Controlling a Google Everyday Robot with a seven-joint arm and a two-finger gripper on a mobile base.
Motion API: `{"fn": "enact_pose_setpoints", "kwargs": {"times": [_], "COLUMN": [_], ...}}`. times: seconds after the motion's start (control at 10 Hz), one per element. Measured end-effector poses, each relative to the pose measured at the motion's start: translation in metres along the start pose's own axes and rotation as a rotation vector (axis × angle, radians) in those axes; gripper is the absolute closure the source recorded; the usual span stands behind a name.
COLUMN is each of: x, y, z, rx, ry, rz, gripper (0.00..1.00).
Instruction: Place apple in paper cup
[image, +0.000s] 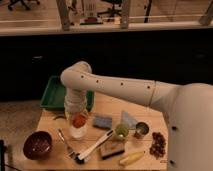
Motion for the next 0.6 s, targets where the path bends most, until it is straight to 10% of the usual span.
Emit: {"fn": "enact_pose_setpoints", "kwargs": {"times": [0.3,0.6], "x": [0.0014,0.0020], "y": [-0.0023,-0.0013], "z": [0.0004,-0.0011], "rx": [-0.005,-0.006], "ry": [-0.019,-0.025], "rz": [-0.011,-0.015], "gripper": [0.24,0.20]}}
